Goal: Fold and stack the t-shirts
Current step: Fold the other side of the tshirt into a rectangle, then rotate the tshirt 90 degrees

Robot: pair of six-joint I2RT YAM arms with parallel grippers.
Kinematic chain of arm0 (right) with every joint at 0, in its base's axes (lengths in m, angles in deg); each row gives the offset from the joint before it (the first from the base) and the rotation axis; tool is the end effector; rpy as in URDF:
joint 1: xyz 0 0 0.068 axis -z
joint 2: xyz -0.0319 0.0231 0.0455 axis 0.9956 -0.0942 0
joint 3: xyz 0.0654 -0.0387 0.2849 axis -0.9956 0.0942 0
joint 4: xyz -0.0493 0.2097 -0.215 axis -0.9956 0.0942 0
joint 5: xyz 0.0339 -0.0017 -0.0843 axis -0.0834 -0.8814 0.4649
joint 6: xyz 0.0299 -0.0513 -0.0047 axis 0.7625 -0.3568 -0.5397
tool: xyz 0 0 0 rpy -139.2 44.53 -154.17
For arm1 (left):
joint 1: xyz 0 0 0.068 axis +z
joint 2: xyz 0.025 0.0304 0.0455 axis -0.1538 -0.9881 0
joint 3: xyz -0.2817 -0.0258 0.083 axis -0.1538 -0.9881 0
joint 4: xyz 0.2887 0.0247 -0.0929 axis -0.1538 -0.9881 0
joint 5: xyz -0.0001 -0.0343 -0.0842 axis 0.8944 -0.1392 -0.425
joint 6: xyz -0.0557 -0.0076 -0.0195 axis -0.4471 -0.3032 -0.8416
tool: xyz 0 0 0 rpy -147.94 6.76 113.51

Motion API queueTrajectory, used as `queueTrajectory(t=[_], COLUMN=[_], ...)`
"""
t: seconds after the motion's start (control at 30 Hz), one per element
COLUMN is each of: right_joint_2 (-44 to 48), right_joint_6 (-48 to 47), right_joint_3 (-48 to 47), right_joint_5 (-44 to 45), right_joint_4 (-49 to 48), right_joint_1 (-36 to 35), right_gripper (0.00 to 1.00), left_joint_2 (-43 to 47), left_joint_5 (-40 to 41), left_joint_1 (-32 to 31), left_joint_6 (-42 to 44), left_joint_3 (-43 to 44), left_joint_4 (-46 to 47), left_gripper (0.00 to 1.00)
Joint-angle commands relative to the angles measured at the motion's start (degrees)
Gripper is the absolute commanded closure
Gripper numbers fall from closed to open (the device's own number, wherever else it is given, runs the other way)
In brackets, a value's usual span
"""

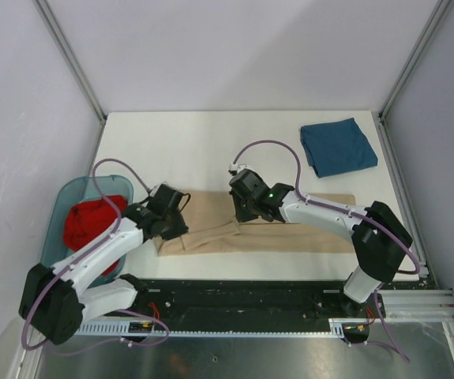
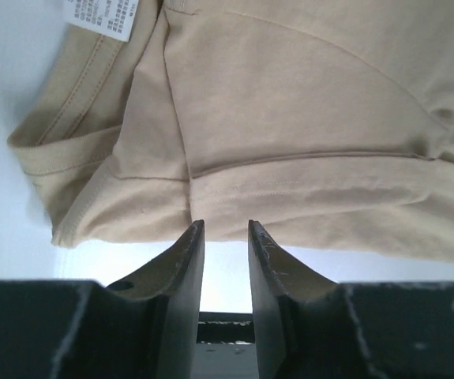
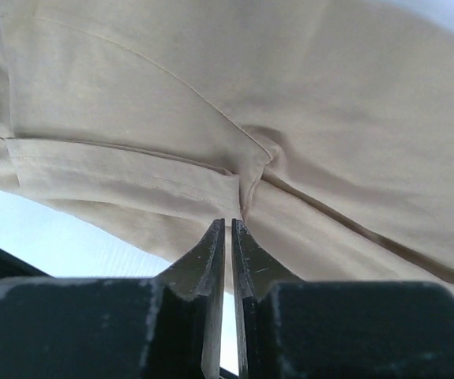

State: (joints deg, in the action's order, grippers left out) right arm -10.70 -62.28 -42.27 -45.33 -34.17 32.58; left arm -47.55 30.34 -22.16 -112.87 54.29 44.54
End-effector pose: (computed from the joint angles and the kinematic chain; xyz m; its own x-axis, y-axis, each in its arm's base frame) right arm 0.2502 0.3118 0.2308 -0.7705 -0.2386 -0.5911 -0.4263 0.8823 0.1995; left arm 0.2074 -0.1170 0.2076 -0.8488 -0.3523 -0.3943 -0.2755 0.9312 -0.2388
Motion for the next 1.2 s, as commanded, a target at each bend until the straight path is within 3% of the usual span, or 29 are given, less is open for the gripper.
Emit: queueTrajectory(t=[0.0,0.23,0.6,0.93,1.17], right_joint_2=[-2.41,-7.92,-8.61,-3.76,-0.06], right_joint_6=[0.77,1.62,2.33,2.45,2.46], right_joint_3=[-0.18,0.08,2.50,2.44,2.23], right_joint_5=[-2.02,-4.69,-4.80,-6.37,-6.41], right_joint_4=[-2.69,-5.75,-6.24,-6.05,-5.04], right_joint_1=[-0.72,-2.85,-3.07,-2.00,-1.43], right_gripper=[0.90,0.93,0.93,0.93,0.93], left_joint_2=[7.72,15.18,13.01,13.63,9.00], left_joint_5=[1.50,4.61,7.39,7.07,11.17], left_joint_1=[-0.23,-0.28,-0.27,-0.28,-0.28], left_joint_6=[-12.48,-25.34,-27.66,-34.25,-37.31], left_joint_3=[-2.38,-10.04,-12.55,-15.42,-13.97], left_joint_4=[-3.90,-5.75,-7.62,-7.77,-4.46], left_gripper=[0.67,0.69,0.69,0.57,0.56])
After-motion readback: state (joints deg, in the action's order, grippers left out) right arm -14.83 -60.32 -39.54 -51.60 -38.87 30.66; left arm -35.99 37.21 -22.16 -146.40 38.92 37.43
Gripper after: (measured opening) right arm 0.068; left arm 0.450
